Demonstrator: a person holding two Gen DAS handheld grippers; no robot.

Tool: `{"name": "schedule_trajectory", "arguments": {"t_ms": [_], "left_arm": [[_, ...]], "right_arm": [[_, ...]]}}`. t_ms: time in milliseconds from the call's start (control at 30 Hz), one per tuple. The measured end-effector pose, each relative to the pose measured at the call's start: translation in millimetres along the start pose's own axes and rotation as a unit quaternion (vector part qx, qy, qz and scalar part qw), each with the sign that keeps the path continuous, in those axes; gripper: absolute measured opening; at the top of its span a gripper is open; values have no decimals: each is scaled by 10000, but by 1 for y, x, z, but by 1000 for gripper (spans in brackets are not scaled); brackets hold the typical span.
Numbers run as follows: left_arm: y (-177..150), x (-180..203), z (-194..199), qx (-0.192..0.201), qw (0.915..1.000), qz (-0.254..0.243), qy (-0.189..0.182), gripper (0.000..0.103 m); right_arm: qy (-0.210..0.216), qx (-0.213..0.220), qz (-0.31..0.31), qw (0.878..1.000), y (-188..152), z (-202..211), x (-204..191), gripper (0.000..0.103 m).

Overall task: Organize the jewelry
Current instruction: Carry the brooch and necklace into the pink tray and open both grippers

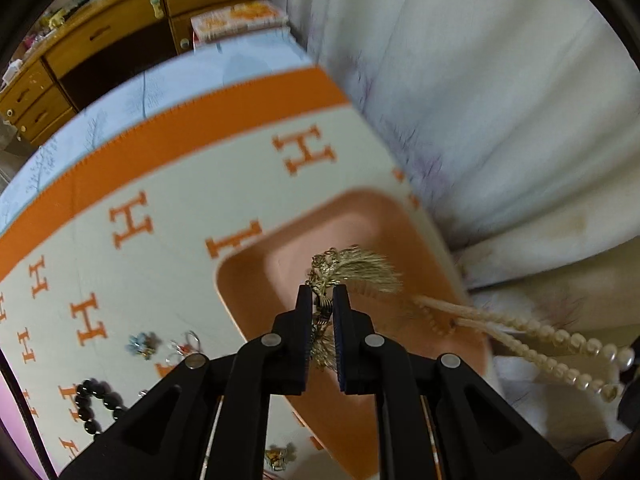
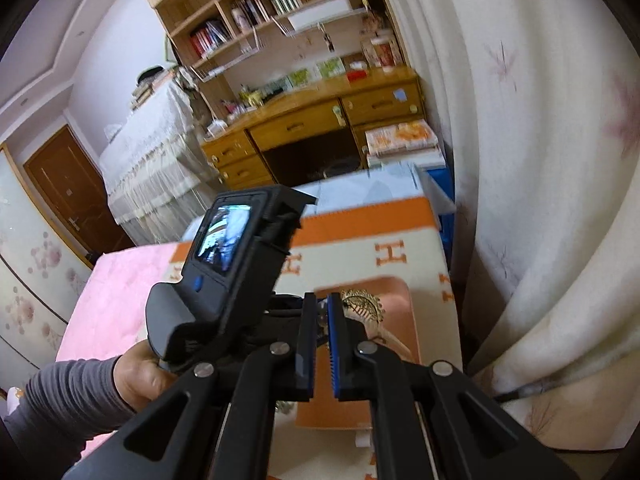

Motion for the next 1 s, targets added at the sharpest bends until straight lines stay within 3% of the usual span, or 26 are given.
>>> {"name": "schedule_trajectory", "arguments": {"t_ms": [100,167,200,267,333,567,733,1000], "left_arm": [[-8,-2,-6,-43,10000,-57,19,16],[-11,-5,0,59,9999,-94,18,31],[-11,-6,5,133,9998,-124,21,44],[-12,-9,15,328,9993,-194,-19,56],[-12,-16,31,506,9980,-306,216,74],[-30,-44,80,639,9942,-634,594,75],[-54,-65,112,744,9923,-748,644,75],[-91,-107,158,1003,9937,43,500,75]], "right_arm": [[-148,-185,-37,9997,-14,-12,12,5],[-270,-318,-25,9991,-24,-23,17,6],[-345,-371,6,9987,-28,-27,18,6],[-452,-434,25,9980,-34,-31,21,6],[-520,-545,12,9972,-38,-37,24,6],[-513,-775,43,9957,-58,-40,23,6],[-488,-805,284,9952,-68,-35,11,6],[-204,-812,510,9952,-82,-27,-19,6]]}}
Point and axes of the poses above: each gripper's, at about its wrist camera, not at the fingertips, and z roughly against the way its jaws point, x to its right, y to its top, the point moved 4 cm from there along -z, roughly the way its jaws point, and after that the axes turned 11 degrees about x, right-handed, at the moved point
